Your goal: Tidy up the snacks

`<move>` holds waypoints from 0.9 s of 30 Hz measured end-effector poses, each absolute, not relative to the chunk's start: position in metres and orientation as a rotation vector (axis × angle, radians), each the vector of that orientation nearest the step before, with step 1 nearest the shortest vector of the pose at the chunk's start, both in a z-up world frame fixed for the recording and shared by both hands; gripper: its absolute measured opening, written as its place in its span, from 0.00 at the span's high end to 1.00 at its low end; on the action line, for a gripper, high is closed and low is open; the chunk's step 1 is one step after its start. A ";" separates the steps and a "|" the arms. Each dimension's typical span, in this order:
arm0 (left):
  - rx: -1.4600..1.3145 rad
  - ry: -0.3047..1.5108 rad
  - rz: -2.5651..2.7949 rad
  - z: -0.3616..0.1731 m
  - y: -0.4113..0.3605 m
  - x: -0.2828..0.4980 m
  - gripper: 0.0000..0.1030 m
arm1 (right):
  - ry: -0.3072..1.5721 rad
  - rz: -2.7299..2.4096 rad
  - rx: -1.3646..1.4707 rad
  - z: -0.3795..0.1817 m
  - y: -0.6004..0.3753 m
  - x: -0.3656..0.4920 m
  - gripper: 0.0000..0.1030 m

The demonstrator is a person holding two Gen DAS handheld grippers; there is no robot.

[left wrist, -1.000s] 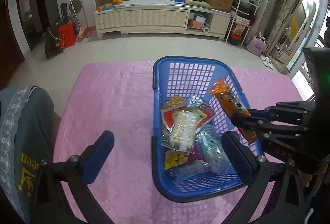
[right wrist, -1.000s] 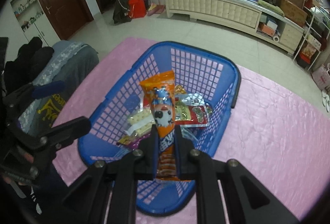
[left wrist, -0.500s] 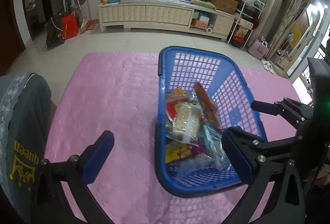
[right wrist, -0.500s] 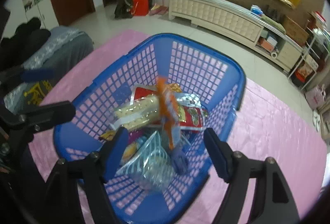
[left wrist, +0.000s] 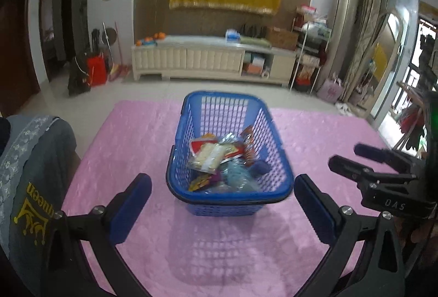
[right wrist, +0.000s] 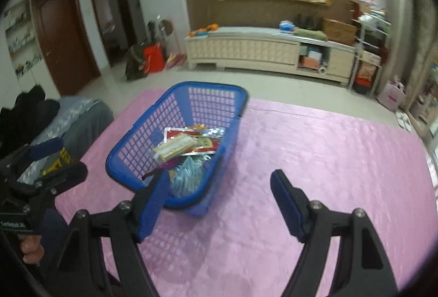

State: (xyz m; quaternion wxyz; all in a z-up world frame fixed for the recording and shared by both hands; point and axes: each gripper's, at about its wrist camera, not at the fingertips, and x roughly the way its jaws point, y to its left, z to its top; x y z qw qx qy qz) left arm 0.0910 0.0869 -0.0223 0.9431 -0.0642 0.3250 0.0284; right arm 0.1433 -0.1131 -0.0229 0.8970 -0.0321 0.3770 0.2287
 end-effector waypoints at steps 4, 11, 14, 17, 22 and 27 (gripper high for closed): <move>-0.120 0.572 0.057 -0.004 0.074 0.065 0.00 | 0.705 0.432 -0.026 -0.001 -0.136 0.114 0.21; -0.062 0.431 0.049 0.033 0.046 0.019 0.00 | 0.479 0.369 -0.090 0.047 -0.156 0.054 0.00; -0.064 0.392 0.035 0.041 0.037 -0.001 0.00 | 0.441 0.350 -0.076 0.057 -0.165 0.033 0.00; -0.052 0.374 0.026 0.042 0.027 -0.017 0.00 | 0.431 0.345 -0.040 0.060 -0.172 0.014 0.00; -0.039 0.370 0.012 0.040 0.014 -0.039 0.00 | 0.394 0.327 -0.040 0.061 -0.178 -0.014 0.00; 0.006 0.373 0.010 0.037 0.000 -0.053 0.00 | 0.380 0.329 -0.044 0.057 -0.179 -0.030 0.00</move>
